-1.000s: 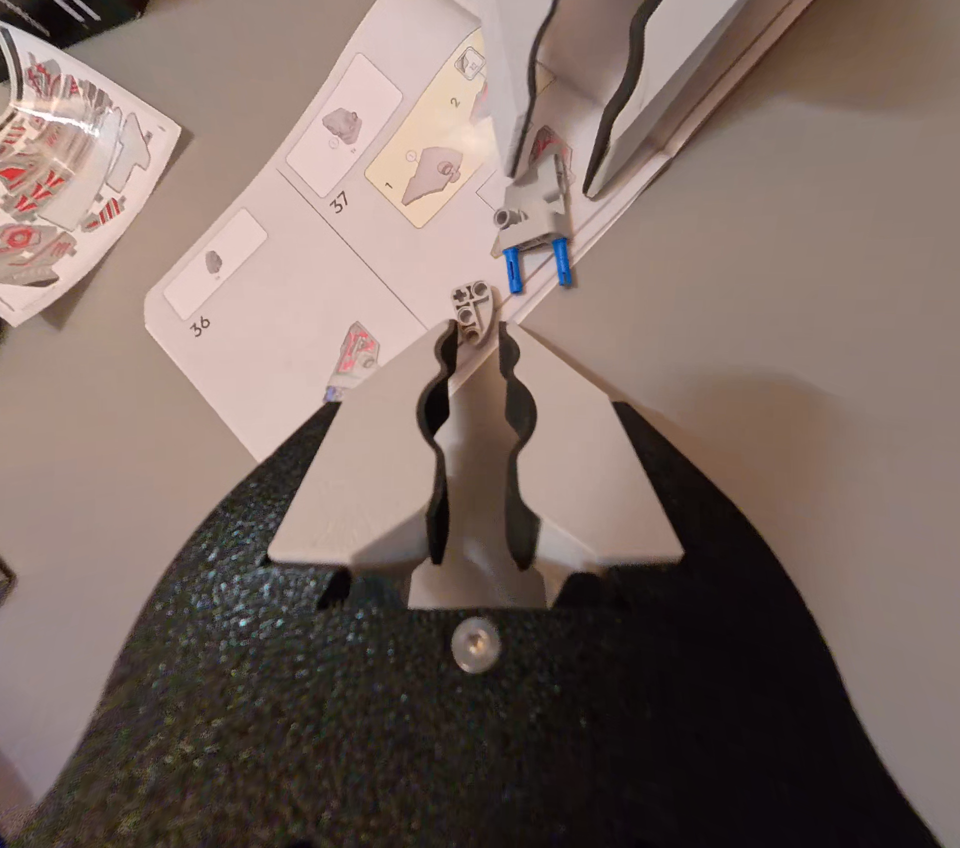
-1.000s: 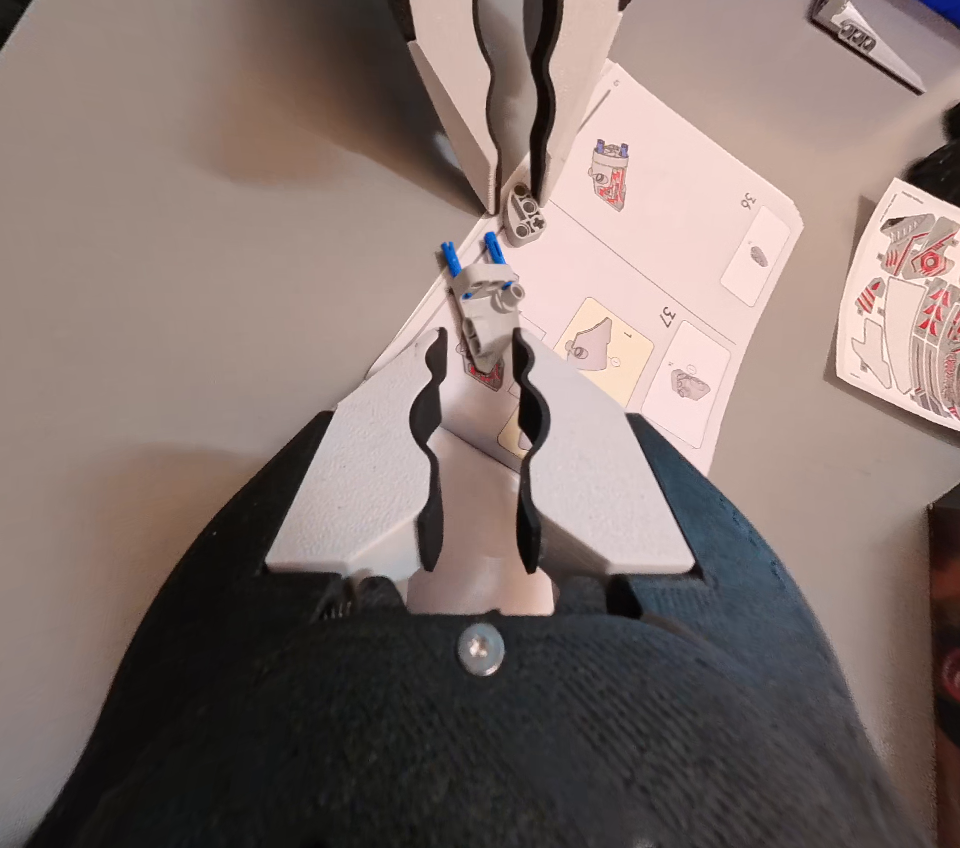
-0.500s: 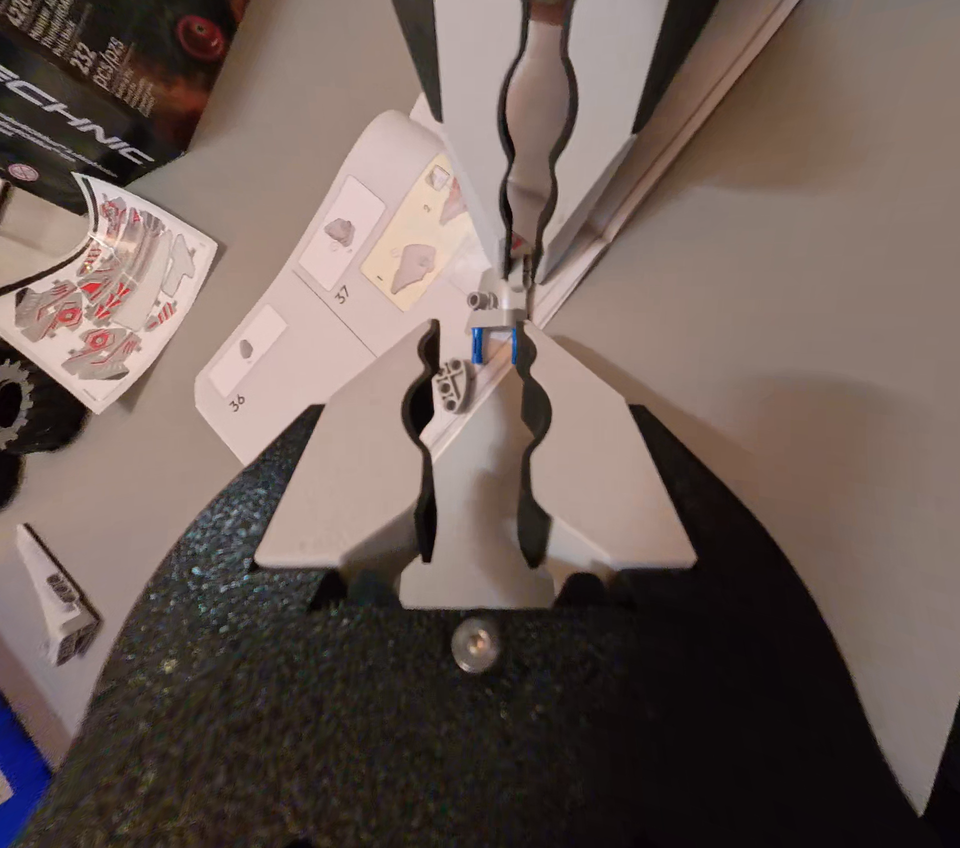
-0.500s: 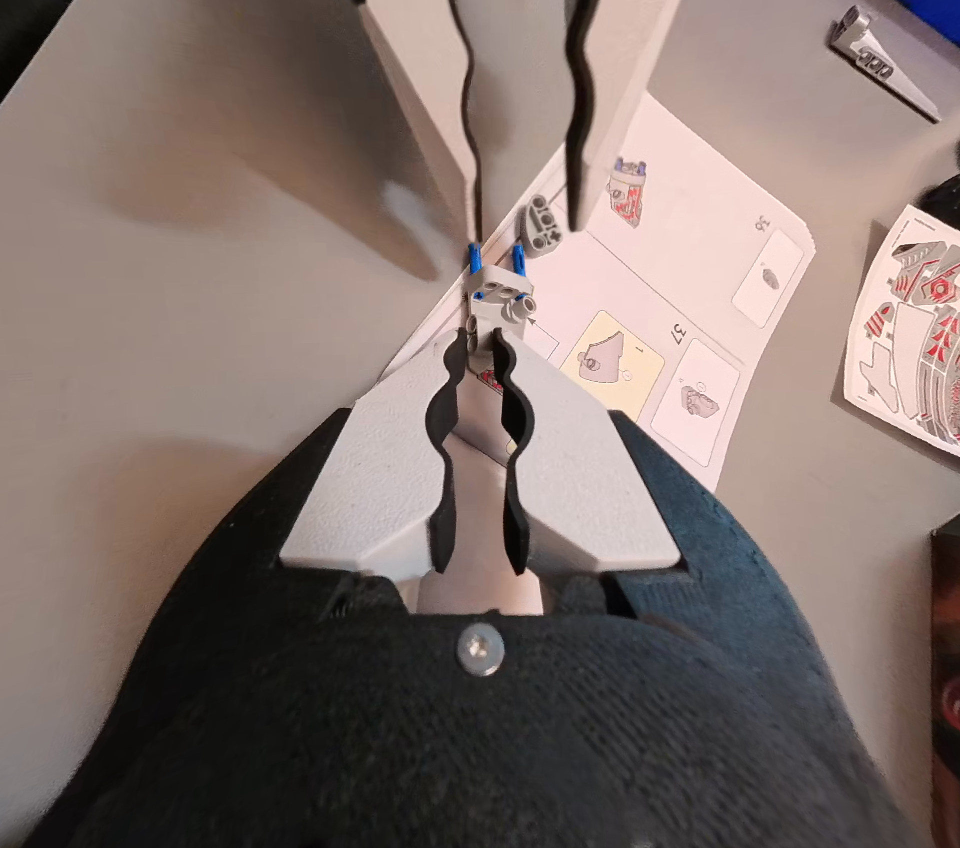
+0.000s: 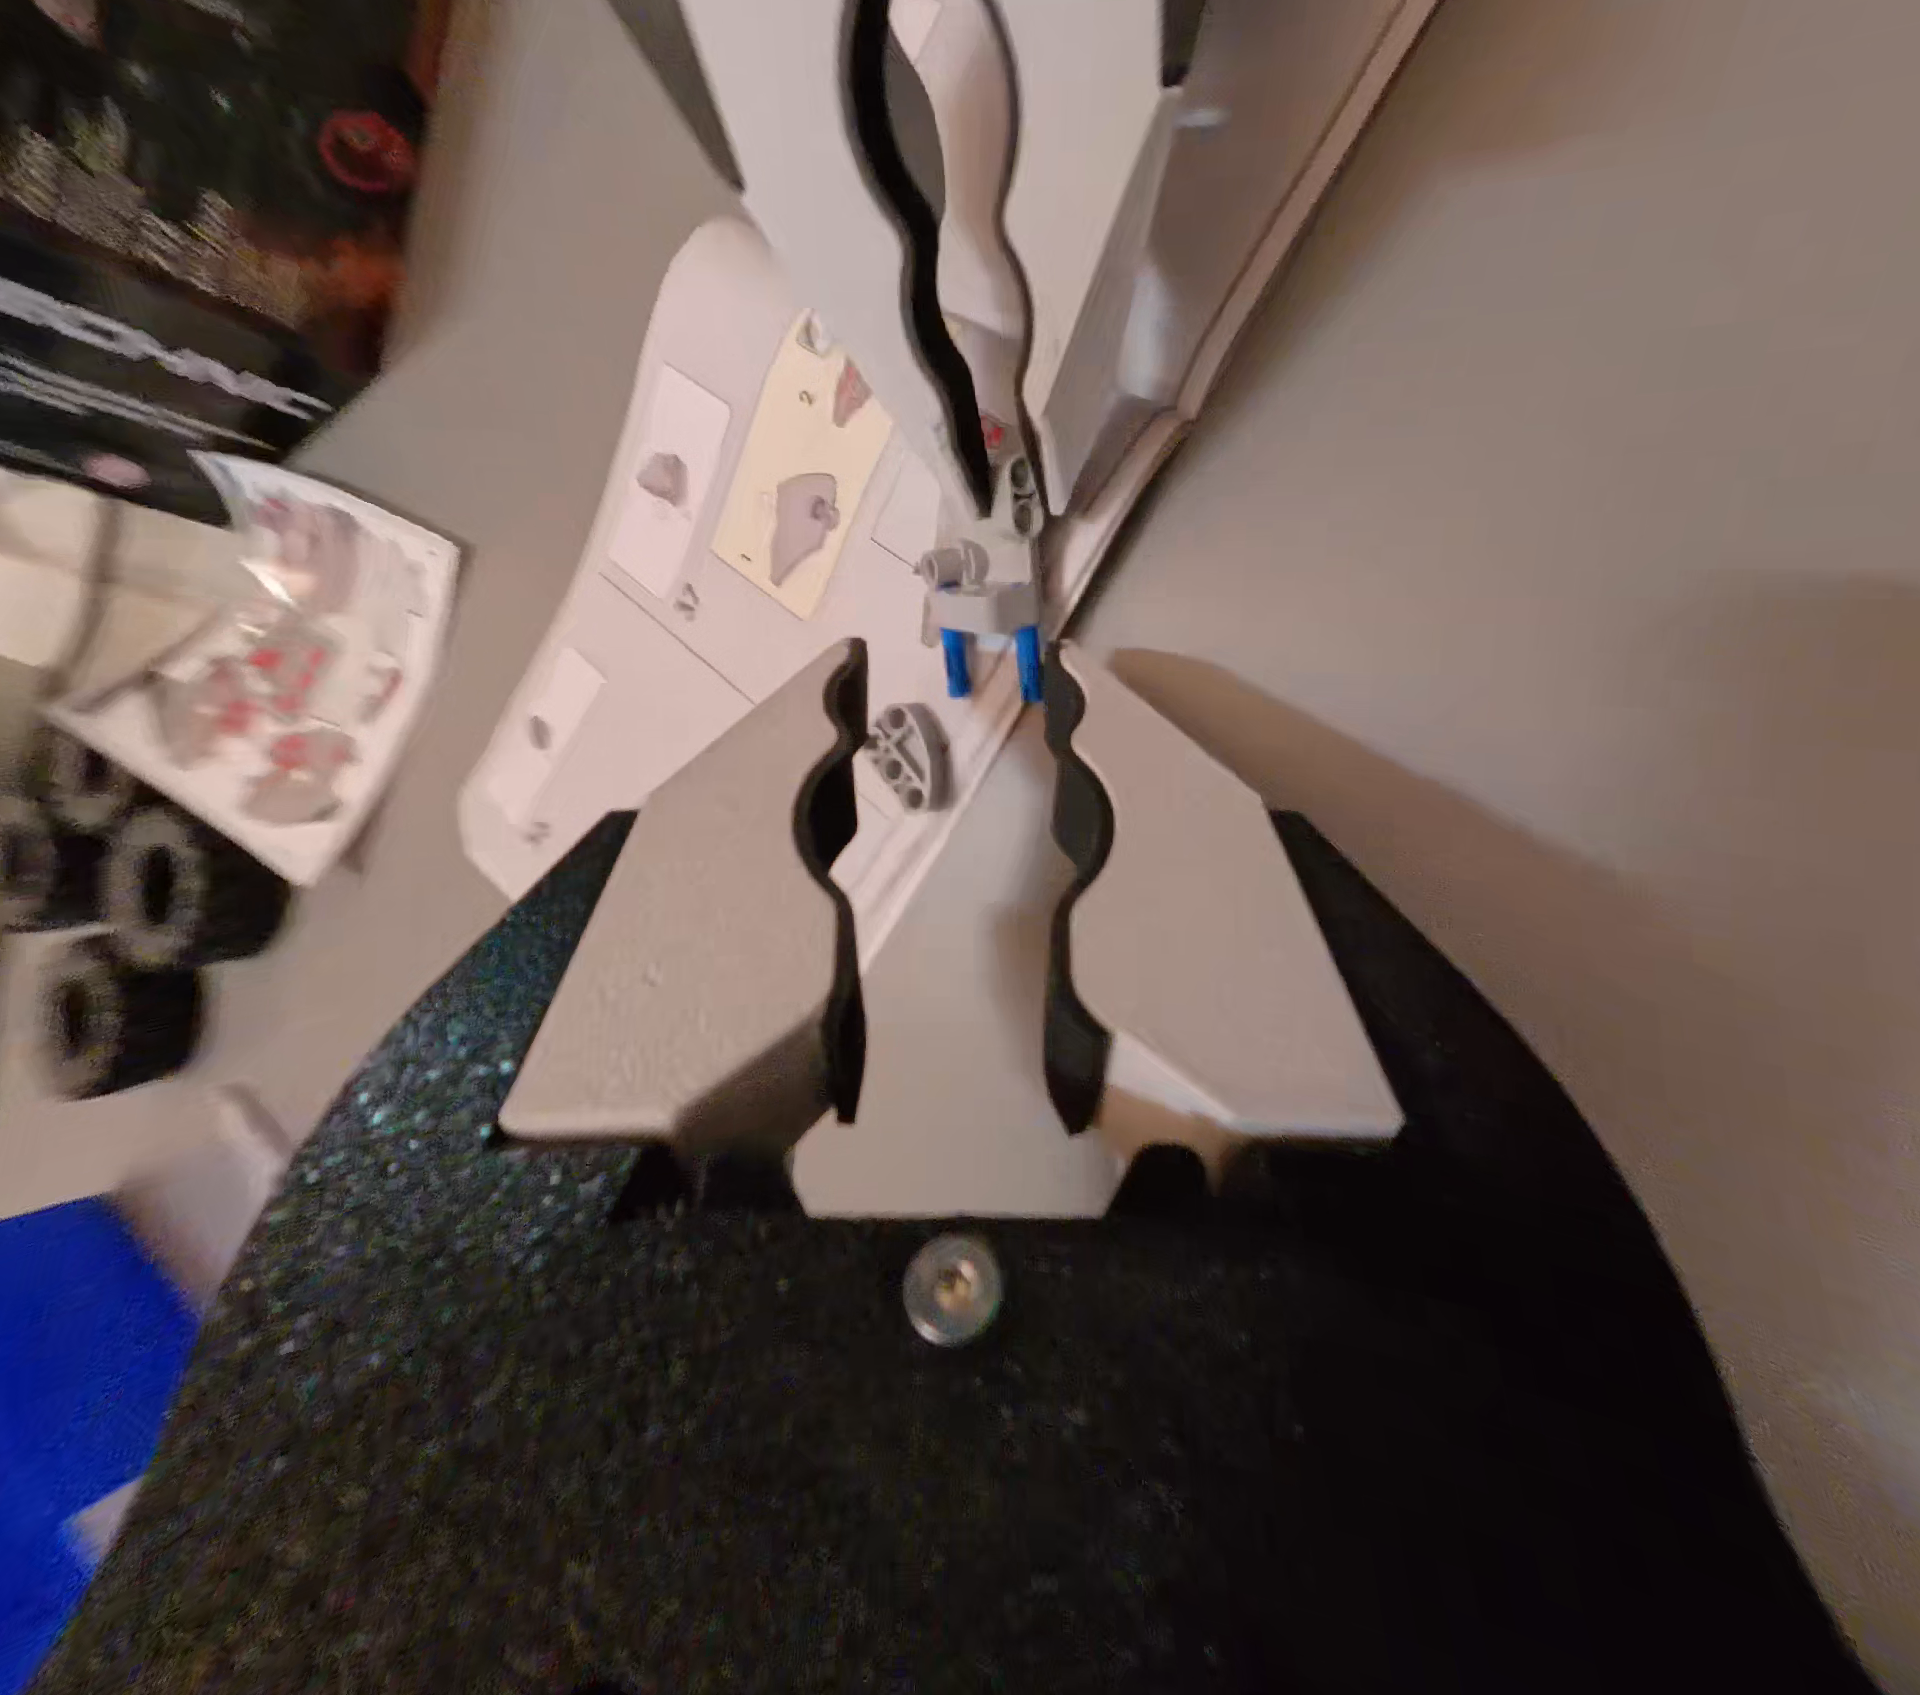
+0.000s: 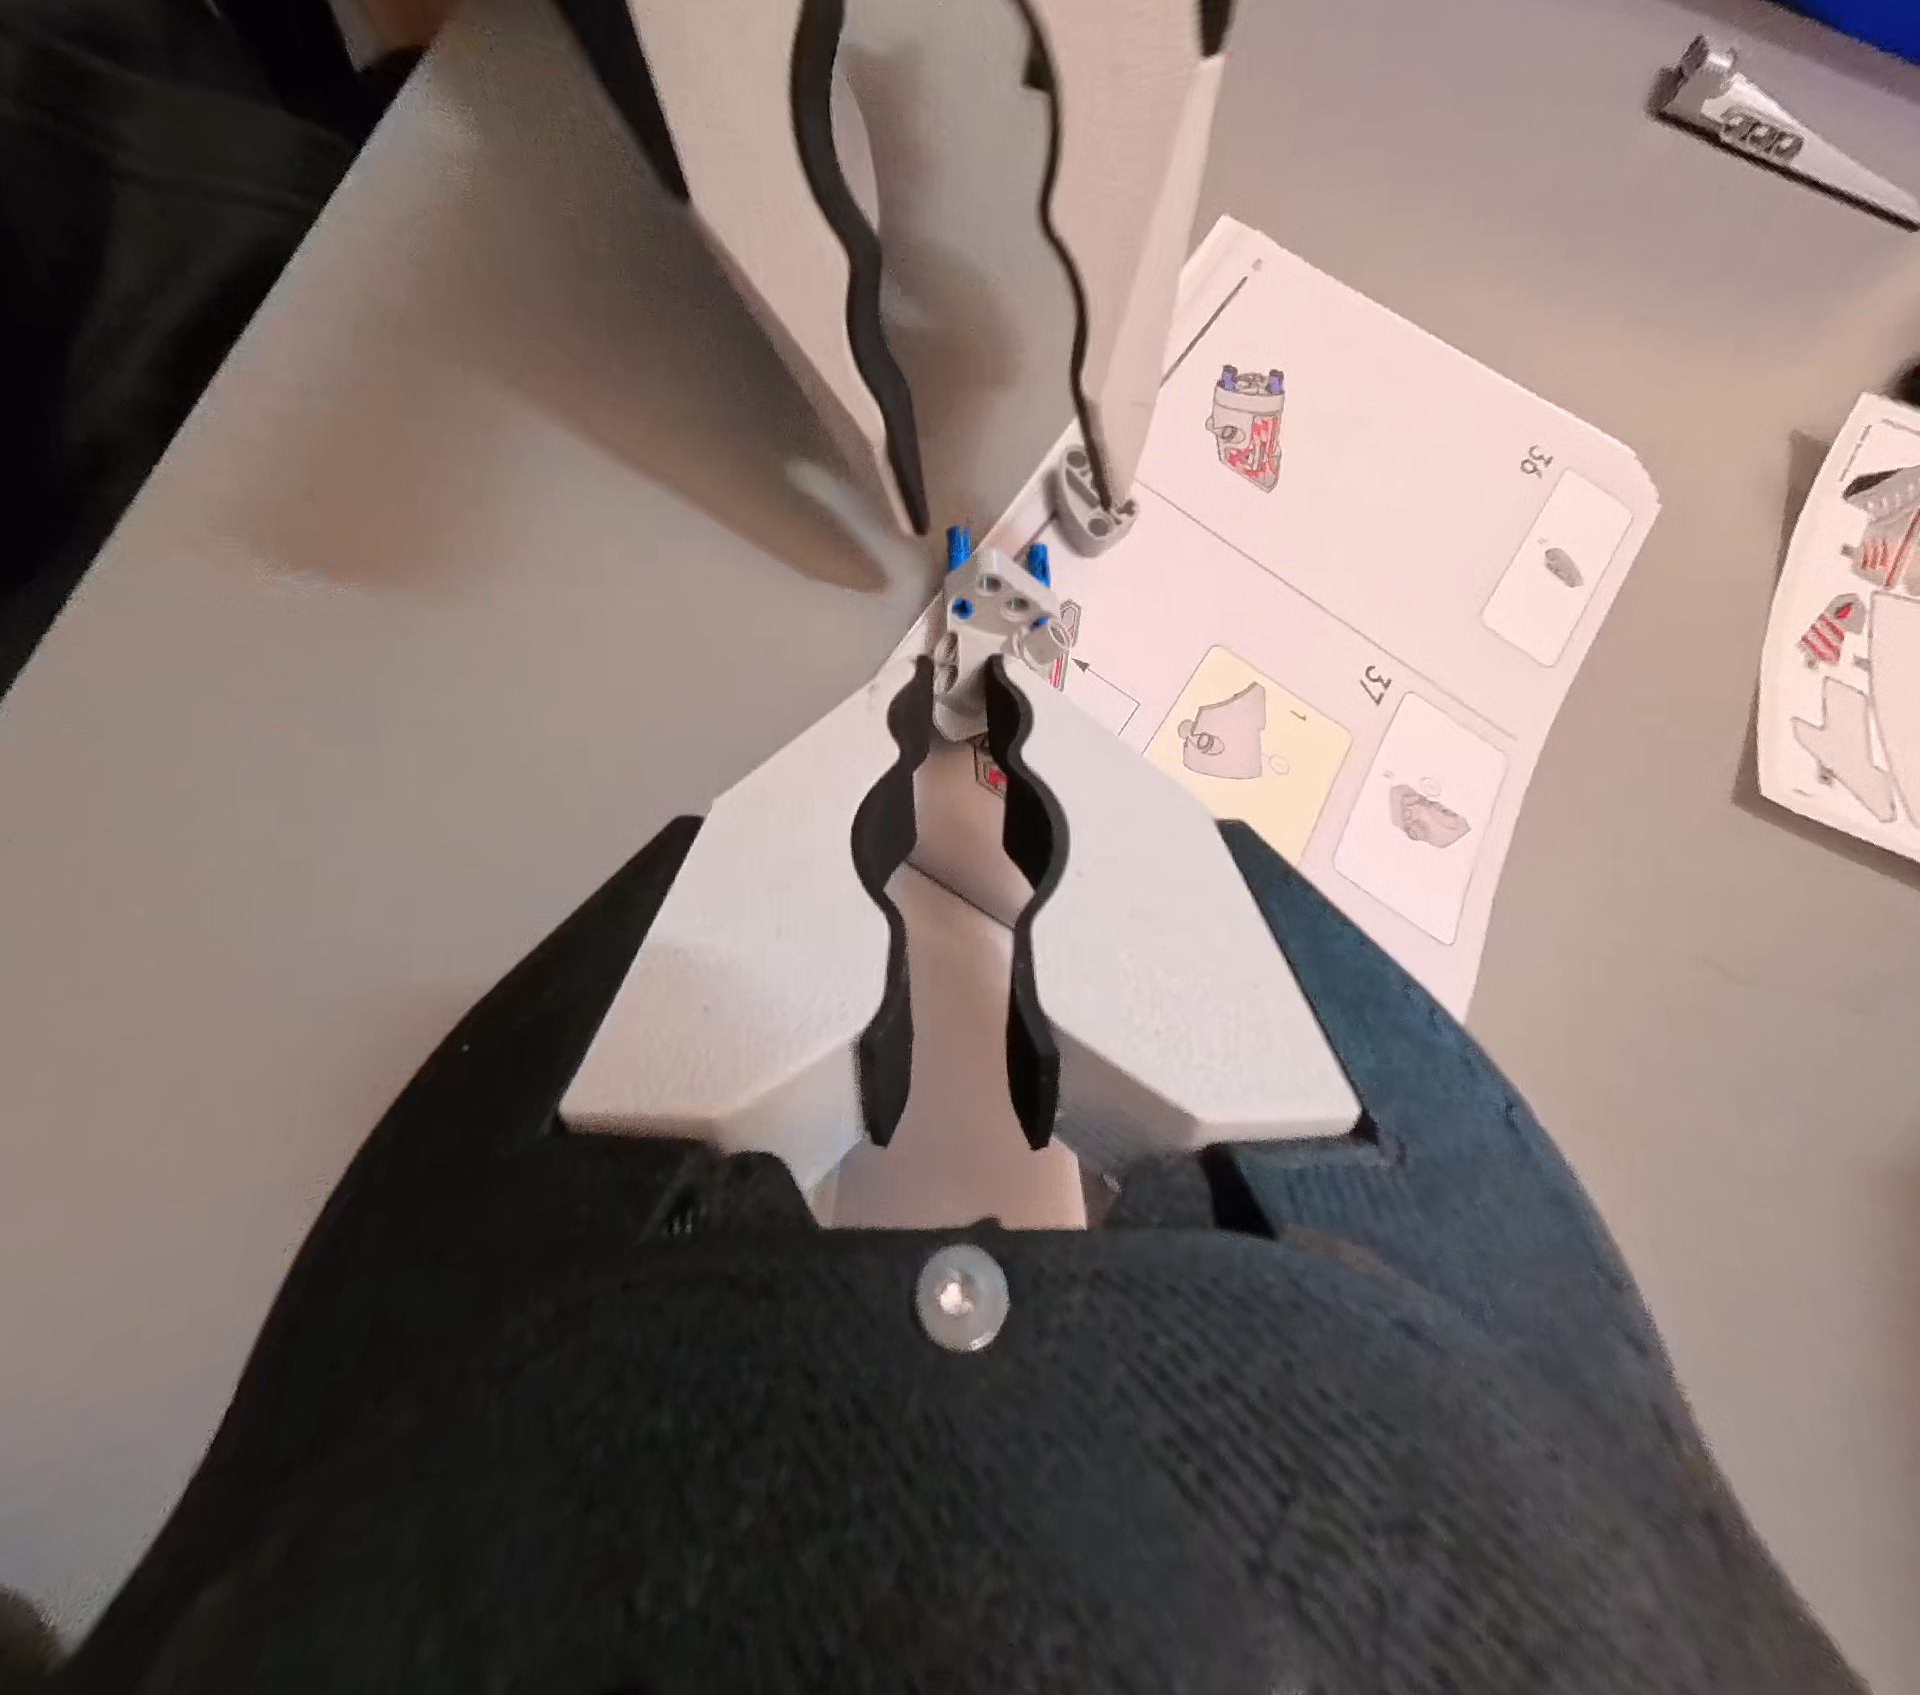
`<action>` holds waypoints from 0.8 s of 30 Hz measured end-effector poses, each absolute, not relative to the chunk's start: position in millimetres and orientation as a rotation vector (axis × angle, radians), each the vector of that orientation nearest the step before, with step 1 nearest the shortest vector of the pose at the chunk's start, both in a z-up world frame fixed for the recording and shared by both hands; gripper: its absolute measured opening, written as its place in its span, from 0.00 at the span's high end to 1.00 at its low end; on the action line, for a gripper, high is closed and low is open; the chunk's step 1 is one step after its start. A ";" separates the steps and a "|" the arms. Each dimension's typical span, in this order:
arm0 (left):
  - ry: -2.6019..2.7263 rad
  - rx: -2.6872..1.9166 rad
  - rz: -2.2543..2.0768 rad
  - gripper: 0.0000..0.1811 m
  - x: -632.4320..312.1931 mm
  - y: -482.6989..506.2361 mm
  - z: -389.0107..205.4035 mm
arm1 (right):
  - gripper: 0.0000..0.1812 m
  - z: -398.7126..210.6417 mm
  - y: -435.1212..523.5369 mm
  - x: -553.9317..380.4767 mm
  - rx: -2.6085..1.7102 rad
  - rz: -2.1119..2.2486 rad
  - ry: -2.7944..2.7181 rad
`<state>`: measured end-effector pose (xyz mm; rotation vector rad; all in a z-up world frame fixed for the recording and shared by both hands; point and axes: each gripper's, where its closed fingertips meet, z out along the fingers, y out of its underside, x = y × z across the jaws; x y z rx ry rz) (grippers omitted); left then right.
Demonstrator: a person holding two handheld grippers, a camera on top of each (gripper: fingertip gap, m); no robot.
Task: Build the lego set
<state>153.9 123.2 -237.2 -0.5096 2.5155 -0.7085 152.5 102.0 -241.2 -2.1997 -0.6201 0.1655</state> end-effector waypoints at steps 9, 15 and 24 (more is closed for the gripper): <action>2.504 -1.028 -1.579 0.80 162.3 139.0 -192.7 | 0.96 -221.0 120.4 154.2 -1.932 -0.392 -0.971; 2.777 -1.103 -1.522 0.82 159.1 139.6 -200.1 | 0.96 -212.4 131.0 150.5 -1.804 -0.675 -1.112; 3.002 -1.040 -1.449 0.92 159.2 132.6 -210.7 | 0.96 -208.3 132.8 157.5 -1.774 -0.807 -1.133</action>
